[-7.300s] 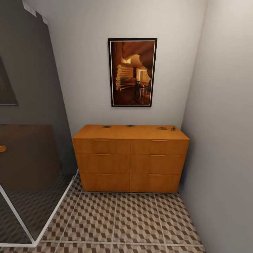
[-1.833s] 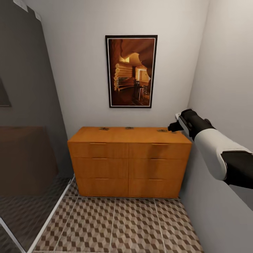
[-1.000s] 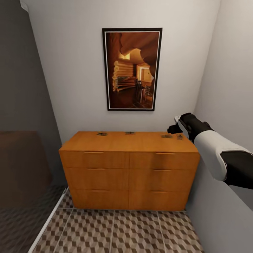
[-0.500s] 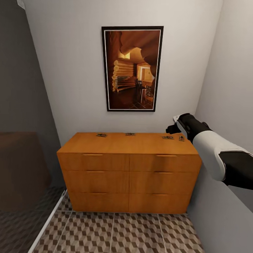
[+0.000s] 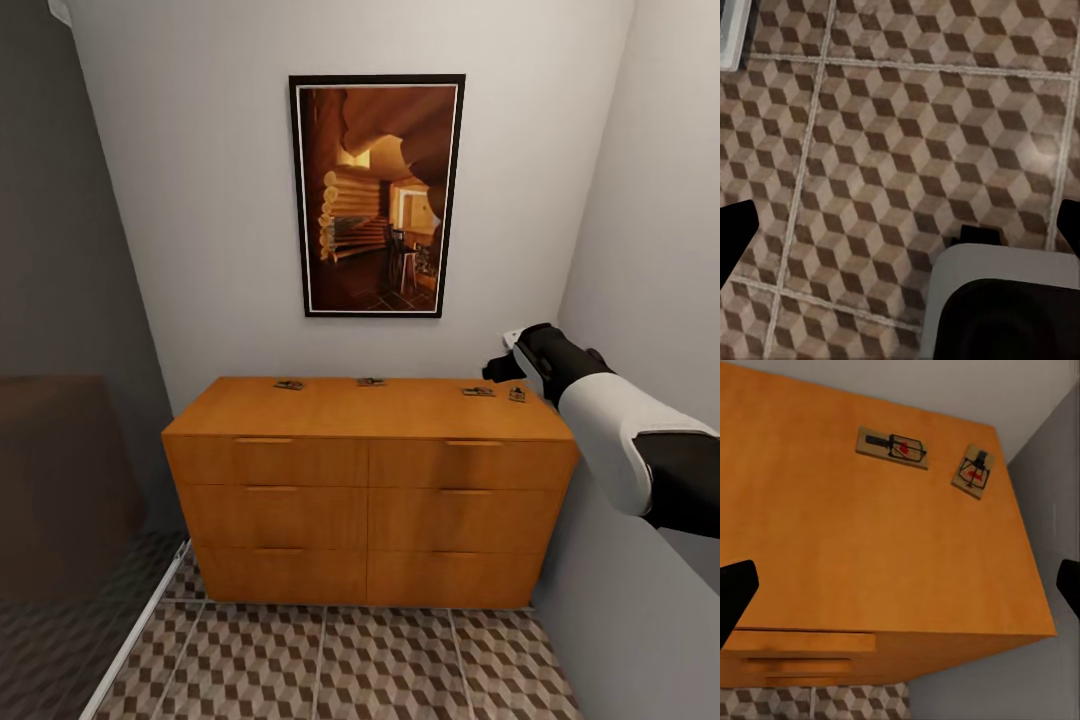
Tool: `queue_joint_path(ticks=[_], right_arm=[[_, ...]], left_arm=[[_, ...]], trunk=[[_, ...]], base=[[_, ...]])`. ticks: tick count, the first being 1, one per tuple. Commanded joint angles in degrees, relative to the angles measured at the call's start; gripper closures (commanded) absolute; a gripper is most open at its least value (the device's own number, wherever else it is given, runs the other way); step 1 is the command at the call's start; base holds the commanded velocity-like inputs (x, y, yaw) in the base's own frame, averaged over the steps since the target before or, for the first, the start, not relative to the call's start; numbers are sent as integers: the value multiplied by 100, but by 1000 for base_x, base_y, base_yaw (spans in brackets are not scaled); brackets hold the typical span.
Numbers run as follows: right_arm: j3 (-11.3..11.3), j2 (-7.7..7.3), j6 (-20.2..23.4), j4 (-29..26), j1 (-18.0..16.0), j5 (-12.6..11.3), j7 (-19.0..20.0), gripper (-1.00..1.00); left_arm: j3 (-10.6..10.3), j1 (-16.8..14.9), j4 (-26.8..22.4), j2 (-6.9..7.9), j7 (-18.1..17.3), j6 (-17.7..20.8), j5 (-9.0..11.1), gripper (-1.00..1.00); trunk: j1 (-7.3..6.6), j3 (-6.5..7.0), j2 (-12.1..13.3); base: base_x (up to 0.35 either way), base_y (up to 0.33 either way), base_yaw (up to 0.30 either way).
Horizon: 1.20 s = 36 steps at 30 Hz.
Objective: Take the four mousetraps from the cabinet in the bathroom and place them on the bathroom floor. Make sure all four end up on the same floor surface, and ensure that at least two of them are either under or directly next to the same bathroom sink.
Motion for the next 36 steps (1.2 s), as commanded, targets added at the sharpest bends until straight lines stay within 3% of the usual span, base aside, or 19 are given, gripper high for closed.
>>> queue_joint_path(ticks=[1,8,15,18,26,36], right_arm=[[43,-25,30,-9,-1,42,44,-100],[41,-307,10,-9,7,38,69,-100],[41,-451,-179,22,12,8,101,-100],[32,-490,-312,172,12,-154,144,-100],[36,-641,-584,404,13,-1046,356,-100],[33,-715,-628,474,13,-1261,339,-100]], left_arm=[[7,-7,73,1,3,-88,5,-100],[10,-3,288,12,3,-301,11,-100],[13,0,308,13,3,-319,12,-100],[14,-3,312,13,3,-320,12,-100],[14,-2,314,13,3,-321,12,-100],[14,-1,314,13,3,-321,12,-100]], trunk=[[0,-6,-4],[0,-6,-4],[0,-6,-4],[0,-6,-4],[0,-6,-4],[0,-6,-4]], base=[[0,0,0],[0,0,0],[0,0,0],[0,0,0],[0,0,0],[0,0,0]])
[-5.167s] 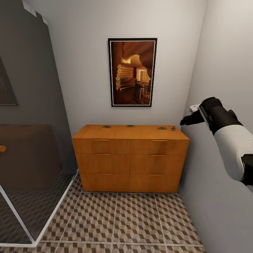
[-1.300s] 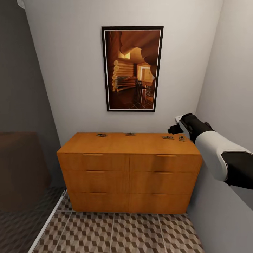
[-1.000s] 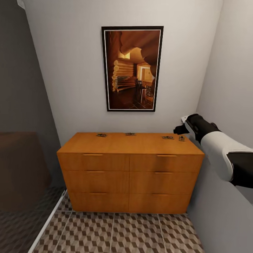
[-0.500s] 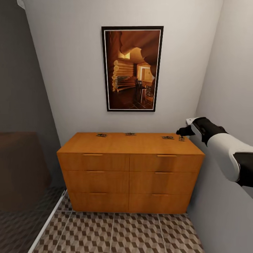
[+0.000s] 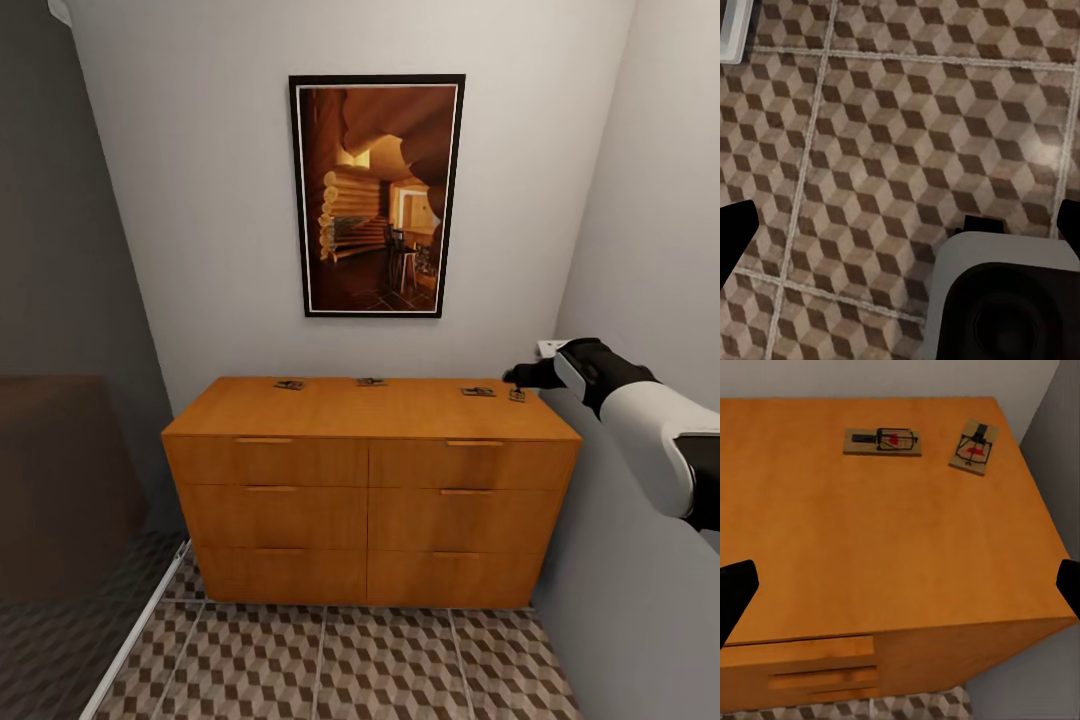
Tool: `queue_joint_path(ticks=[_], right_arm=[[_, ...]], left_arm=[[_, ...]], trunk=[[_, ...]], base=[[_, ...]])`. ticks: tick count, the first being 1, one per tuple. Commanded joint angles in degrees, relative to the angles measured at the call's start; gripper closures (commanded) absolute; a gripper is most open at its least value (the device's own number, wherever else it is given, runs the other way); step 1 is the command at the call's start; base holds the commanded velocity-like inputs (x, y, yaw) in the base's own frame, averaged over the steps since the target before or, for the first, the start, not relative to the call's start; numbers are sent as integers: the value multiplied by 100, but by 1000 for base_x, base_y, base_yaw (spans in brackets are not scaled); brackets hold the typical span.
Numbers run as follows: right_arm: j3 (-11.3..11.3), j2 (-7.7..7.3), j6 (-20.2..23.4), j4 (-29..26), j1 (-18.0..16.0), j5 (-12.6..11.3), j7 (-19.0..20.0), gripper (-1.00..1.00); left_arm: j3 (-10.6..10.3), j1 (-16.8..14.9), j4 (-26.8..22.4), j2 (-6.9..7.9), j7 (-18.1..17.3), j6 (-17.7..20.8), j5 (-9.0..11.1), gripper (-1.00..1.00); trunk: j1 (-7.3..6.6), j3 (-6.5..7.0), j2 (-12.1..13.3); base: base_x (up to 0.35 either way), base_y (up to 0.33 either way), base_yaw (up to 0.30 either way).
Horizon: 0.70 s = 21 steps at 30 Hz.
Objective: Take the four mousetraps from the cabinet in the bathroom and place them on the bathroom floor. Make sure all four end up on the same floor surface, and ensure that at least two of them are either under or directly next to the same bathroom sink.
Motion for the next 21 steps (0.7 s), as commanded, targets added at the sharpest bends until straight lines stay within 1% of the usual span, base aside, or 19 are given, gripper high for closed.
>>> queue_joint_path(ticks=[1,5,14,15,21], right_arm=[[44,-10,28,1,-2,4,22,-100],[43,-40,26,31,-2,-5,-73,-100],[49,-62,25,50,-2,-11,-646,-100],[50,-63,25,50,-2,-11,-777,-100],[50,-68,20,51,-2,-12,-1105,-100]], left_arm=[[10,-12,23,0,1,-39,5,-100],[10,-9,23,0,1,-39,5,-100],[10,-10,23,0,1,-46,5,-100],[10,-10,23,0,1,-46,6,-100],[10,-9,23,0,1,-47,6,-100]], trunk=[[0,-6,-4],[0,-6,-4],[0,-6,-4],[0,-6,-4],[0,-6,-4]], base=[[0,0,0],[0,0,0],[0,0,0],[0,0,0],[0,0,0]])
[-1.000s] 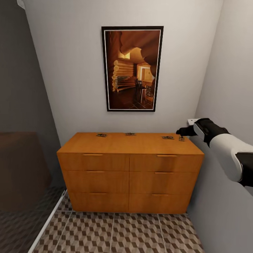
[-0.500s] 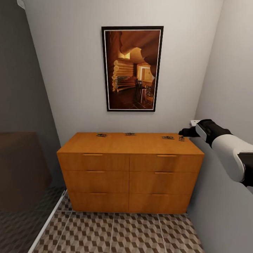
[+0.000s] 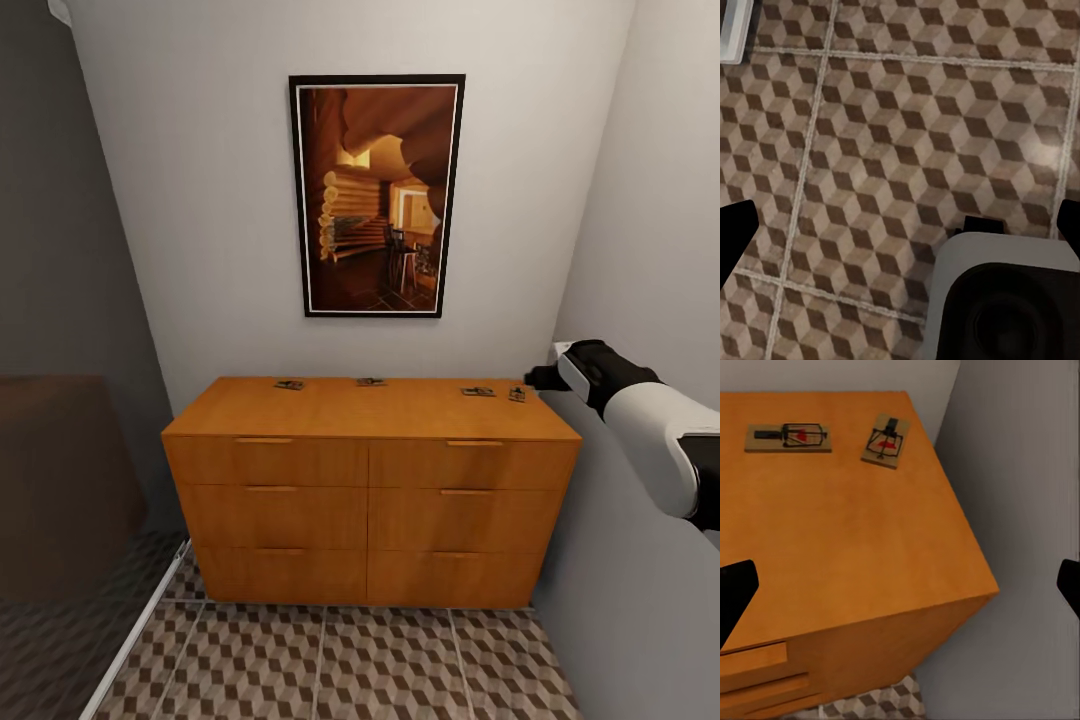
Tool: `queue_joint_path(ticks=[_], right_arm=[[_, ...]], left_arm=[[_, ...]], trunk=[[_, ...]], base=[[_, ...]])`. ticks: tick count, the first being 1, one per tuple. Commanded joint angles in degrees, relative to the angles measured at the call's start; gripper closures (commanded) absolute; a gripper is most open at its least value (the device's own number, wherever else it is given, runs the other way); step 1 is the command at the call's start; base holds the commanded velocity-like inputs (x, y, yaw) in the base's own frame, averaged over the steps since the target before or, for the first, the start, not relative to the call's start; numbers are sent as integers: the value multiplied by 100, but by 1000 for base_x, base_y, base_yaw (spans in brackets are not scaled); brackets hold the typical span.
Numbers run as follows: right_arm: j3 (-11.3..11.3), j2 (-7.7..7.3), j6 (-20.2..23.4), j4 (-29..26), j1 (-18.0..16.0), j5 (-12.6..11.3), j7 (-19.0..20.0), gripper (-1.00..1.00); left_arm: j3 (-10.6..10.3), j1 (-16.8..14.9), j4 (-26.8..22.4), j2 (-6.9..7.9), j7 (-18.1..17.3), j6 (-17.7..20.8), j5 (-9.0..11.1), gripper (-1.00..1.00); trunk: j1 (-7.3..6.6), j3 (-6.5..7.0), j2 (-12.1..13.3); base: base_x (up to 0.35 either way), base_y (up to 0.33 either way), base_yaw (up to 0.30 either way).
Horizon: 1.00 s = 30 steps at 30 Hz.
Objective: Take the four mousetraps from the cabinet in the bathroom and place them on the bathroom floor. Make sure all four end up on the same floor surface, and ensure that at least two of them are either under or directly next to the same bathroom sink.
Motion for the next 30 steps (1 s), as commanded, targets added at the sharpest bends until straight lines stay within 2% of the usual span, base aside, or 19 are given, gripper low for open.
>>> queue_joint_path(ticks=[1,6,17,30], right_arm=[[43,-4,35,-9,-2,2,-42,-100],[44,-3,33,-9,-2,2,-178,-100],[53,9,32,34,-2,-6,-220,-100],[53,9,-215,298,0,-7,-218,-100]], left_arm=[[10,-10,23,0,0,-39,6,-100],[10,-9,23,0,0,-39,4,-100],[10,-9,23,24,0,-40,6,-100],[10,-9,23,31,0,-39,8,-100]], trunk=[[0,-6,-4],[0,-6,-4],[0,-6,-4],[0,-6,-4]], base=[[0,0,0],[0,0,0],[13,0,0],[269,0,0]])
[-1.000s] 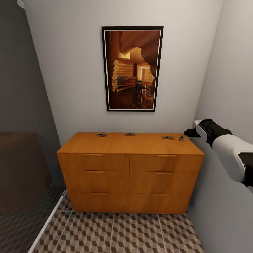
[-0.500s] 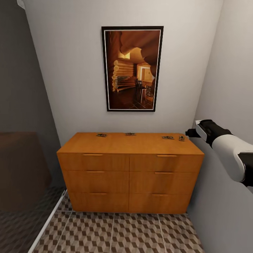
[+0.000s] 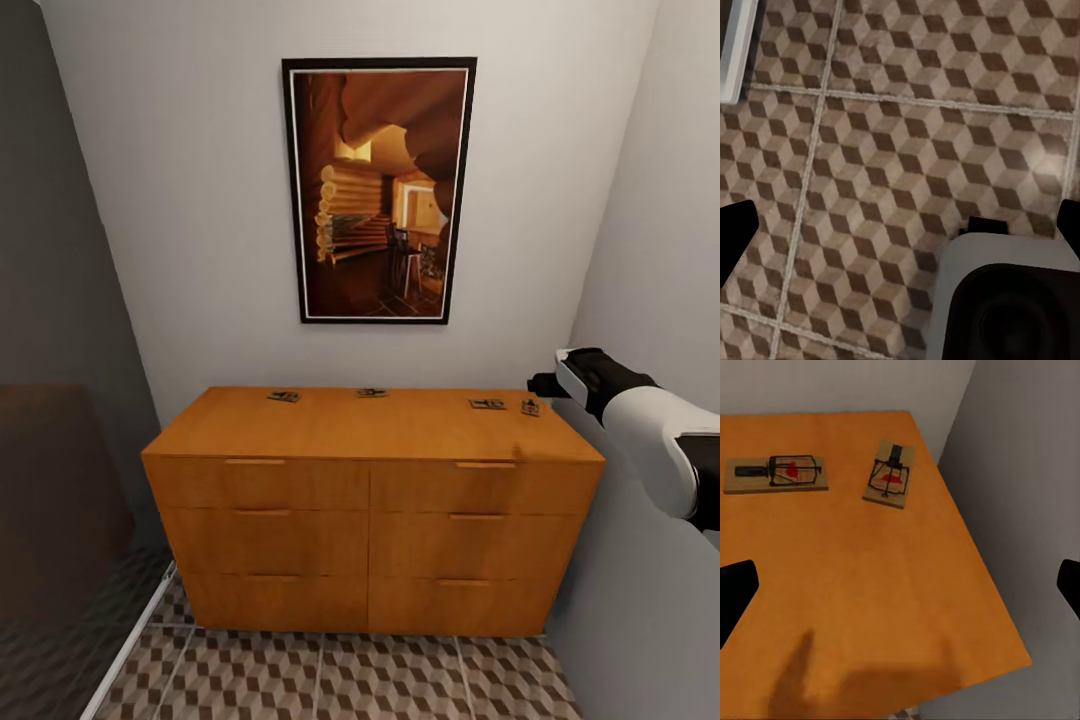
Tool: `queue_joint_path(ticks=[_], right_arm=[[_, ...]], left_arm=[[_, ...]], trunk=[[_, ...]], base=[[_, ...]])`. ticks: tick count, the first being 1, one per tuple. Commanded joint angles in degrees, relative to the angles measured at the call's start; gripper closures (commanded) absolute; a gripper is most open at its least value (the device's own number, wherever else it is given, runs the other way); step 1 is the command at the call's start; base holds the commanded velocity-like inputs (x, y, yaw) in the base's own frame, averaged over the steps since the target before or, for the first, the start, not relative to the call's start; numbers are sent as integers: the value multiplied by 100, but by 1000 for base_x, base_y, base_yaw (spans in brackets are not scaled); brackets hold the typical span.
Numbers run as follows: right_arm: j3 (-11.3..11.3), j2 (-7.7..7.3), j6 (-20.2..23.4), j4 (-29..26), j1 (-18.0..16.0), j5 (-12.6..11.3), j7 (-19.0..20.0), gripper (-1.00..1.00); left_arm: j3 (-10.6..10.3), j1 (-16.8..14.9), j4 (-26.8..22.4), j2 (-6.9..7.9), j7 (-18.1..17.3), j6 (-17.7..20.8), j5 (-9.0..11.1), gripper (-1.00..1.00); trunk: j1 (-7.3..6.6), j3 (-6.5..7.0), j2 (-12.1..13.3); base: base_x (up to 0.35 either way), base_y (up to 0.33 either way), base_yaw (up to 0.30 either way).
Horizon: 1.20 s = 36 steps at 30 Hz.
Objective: Take the four mousetraps from the cabinet in the bathroom and place them on the bathroom floor. Make sure all four end up on the same floor surface, and ensure that at least two of them are either under or directly next to the same bathroom sink.
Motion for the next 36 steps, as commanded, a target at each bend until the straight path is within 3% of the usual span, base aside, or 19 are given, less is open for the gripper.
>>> queue_joint_path(ticks=[1,10,24,36], right_arm=[[44,-2,-6,30,-3,3,3,-100],[44,5,-93,97,-5,-17,59,-100],[44,26,-110,213,-2,-23,73,-100],[44,24,-111,220,-2,-23,73,-100]], left_arm=[[10,-10,23,-2,0,-39,7,-100],[10,-10,23,4,0,-39,6,-100],[10,-10,23,4,0,-37,7,-100],[10,-10,23,2,0,-31,9,-100]], trunk=[[3,-6,-3],[3,-6,-3],[3,-6,-3],[3,-6,-3]], base=[[320,0,0],[218,0,0],[14,6,0],[0,144,0]])
